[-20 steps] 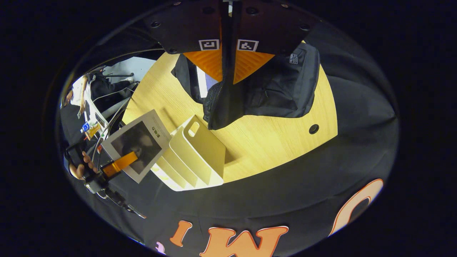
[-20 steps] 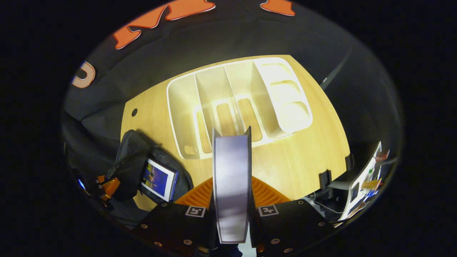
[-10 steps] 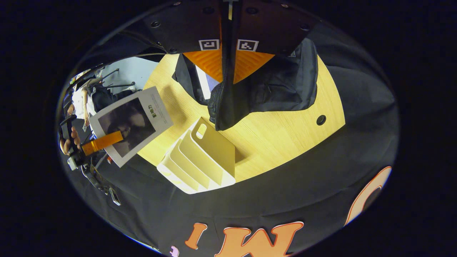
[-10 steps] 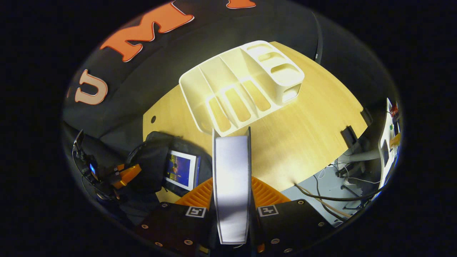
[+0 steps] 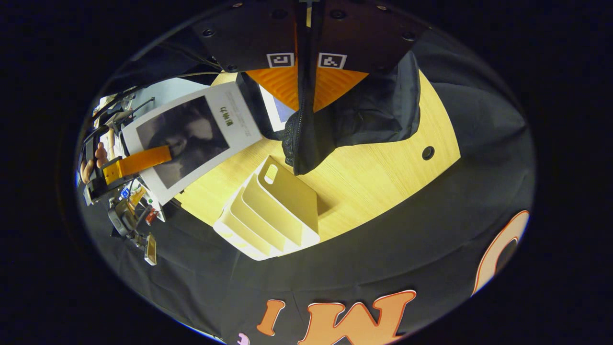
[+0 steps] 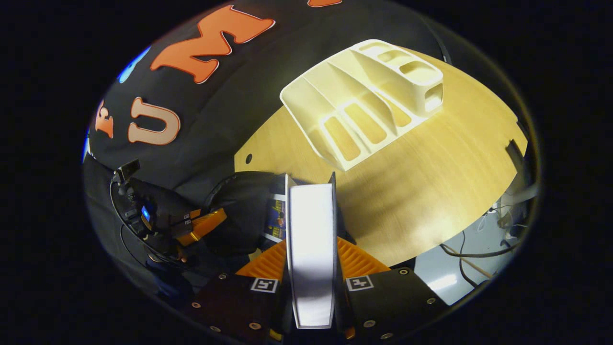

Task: Open the schoolbag, grab two books from the bookshelf and put them into the schoolbag.

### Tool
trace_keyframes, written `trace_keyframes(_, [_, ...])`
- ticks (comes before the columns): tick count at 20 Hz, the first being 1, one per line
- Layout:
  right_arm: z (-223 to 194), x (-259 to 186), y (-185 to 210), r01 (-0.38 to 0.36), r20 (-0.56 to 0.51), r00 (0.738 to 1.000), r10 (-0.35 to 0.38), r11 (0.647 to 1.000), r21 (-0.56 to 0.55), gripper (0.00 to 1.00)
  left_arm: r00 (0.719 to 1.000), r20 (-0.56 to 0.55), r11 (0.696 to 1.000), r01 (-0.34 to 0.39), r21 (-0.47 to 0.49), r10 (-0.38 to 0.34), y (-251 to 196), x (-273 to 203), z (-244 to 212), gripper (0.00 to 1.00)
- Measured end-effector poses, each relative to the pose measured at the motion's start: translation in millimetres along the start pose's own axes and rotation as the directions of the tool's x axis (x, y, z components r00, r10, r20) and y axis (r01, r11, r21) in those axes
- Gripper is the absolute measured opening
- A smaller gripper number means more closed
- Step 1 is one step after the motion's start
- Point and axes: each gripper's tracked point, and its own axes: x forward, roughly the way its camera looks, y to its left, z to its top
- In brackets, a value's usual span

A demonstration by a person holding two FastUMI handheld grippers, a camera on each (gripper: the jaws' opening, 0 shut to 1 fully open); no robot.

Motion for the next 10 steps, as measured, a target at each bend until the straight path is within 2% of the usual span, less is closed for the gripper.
trace_keyframes(5, [0.8,50.0,23.5,-0.112,0.025,0.994,0.111,0.991,0.070,0.37,1.000,0.006,1.000,-0.011,-0.007,0.011,-4.0,-2.3,1.4,0.04])
trace_keyframes(10, [-2.6,102.0,43.6,-0.230,0.068,0.973,0.222,0.961,0.154,0.36,1.000,0.012,1.000,-0.005,-0.028,0.006,-7.2,-0.2,1.8,0.04])
